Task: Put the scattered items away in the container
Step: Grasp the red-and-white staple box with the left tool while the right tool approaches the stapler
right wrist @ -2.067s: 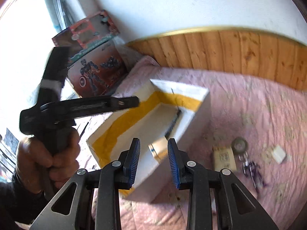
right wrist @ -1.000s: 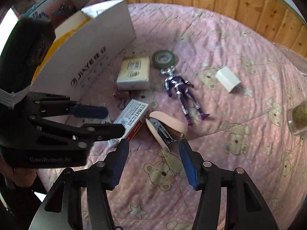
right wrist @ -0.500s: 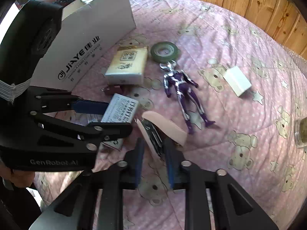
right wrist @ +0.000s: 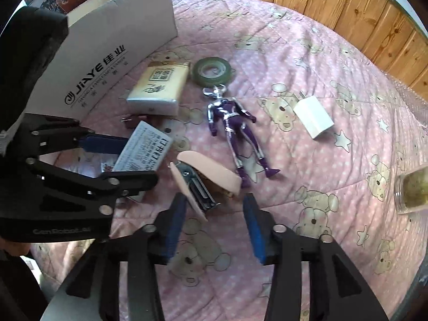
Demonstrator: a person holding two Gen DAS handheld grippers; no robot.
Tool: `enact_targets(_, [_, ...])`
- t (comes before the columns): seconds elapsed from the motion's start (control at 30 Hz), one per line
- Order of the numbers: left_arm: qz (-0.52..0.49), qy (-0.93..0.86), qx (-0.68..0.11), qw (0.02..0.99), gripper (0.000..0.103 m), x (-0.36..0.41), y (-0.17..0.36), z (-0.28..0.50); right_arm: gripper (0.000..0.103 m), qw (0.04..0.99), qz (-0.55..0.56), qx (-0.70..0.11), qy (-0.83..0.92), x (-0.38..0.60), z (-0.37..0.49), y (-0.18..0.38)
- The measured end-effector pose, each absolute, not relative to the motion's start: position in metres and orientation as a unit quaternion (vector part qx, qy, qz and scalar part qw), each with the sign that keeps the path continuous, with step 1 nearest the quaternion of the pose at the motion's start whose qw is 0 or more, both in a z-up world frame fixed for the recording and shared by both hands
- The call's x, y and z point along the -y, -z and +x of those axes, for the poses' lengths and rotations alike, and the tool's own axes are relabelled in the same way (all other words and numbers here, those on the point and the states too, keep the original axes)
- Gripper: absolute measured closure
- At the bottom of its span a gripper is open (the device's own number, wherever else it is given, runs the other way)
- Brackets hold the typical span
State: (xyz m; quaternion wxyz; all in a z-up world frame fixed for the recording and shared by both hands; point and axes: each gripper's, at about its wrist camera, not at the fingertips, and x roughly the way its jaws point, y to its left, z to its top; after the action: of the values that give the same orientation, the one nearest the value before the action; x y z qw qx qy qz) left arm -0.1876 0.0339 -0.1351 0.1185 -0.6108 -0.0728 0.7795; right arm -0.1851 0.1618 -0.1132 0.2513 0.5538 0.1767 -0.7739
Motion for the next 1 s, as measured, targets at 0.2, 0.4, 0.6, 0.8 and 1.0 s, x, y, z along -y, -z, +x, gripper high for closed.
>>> enact_targets(0.2, [-0.609,-0.780,0.059,0.127,0.055,-0.031,0.133,-0.189,0.049,0.269,0.544,-0.154,0.780,-0.168,-0.189,0.123])
enact_targets(0.4, [-0.613,-0.780,0.068,0.110,0.055,-0.018,0.132,-0.190,0.056,0.309,0.565,-0.113,0.756,-0.169,-0.187,0.132])
enact_targets(0.6, [-0.603,-0.789,0.038,0.115,0.068,-0.025,0.133,-0.190,0.047,0.294,0.516,-0.180,0.784,-0.155,-0.176,0.147])
enact_targets(0.8, [-0.590,-0.799,0.031,0.114,0.069,-0.017,0.127,-0.189,0.055,0.302,0.529,-0.144,0.780,-0.160,-0.189,0.148])
enact_targets(1.0, [-0.567,-0.817,0.023,0.105,0.070,-0.008,0.110,-0.184,0.056,0.300,0.539,-0.135,0.775,-0.158,-0.199,0.140])
